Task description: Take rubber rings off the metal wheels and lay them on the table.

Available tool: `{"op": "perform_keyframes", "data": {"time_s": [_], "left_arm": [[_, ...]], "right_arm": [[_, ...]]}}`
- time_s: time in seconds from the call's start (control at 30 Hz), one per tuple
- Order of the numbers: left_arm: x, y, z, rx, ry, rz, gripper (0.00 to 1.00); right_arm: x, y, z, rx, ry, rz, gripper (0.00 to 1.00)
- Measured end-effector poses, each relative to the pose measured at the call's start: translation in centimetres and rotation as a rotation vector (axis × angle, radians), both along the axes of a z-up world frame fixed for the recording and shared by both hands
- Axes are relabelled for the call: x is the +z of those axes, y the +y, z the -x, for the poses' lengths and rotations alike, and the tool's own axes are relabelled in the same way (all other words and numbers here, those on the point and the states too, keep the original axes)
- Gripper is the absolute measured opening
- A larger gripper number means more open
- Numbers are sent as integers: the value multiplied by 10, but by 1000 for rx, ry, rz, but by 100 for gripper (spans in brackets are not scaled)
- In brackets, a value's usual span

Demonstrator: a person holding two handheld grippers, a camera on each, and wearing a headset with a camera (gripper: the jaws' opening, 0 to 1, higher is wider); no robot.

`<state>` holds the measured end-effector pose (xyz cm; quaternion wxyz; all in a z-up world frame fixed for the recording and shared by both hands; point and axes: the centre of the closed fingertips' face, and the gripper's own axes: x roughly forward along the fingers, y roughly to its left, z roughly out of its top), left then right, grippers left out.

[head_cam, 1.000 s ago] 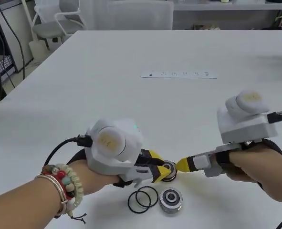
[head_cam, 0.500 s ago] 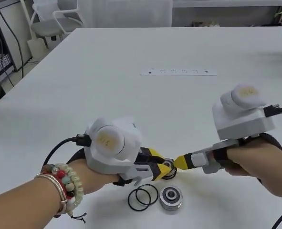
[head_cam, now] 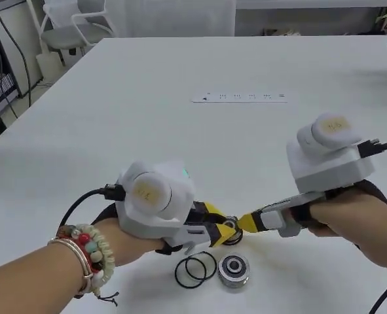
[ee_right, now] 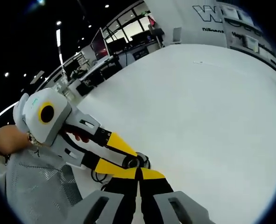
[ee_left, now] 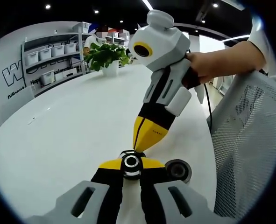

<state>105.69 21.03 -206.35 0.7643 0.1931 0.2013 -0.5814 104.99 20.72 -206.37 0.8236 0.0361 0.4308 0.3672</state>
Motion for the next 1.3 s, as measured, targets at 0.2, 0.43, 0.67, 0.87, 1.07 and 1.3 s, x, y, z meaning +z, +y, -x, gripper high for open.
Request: {"op": "perform_keyframes", "data": {"time_s": [0.2, 0.43, 0.67, 0.87, 1.07, 1.3], "left_arm": [[0, 0, 1, 0, 3, 3, 8], [0, -2, 1, 5, 7, 6, 8], [0, -2, 2, 6, 34, 4, 8], [1, -1, 7, -26, 62, -30, 16], [20, 2, 8, -44, 22, -25, 29], [52, 4, 10, -104, -61, -1, 44]], "right_arm": [[2, 2, -1, 20, -16, 8, 0], [14, 8, -6, 19, -59, -17, 0], [2, 2, -5, 8, -36, 19, 0], [-1, -5, -6, -15, -26, 29, 0], [0, -6, -6, -19, -28, 28, 0], [2, -6, -7, -22, -32, 20, 0]]}}
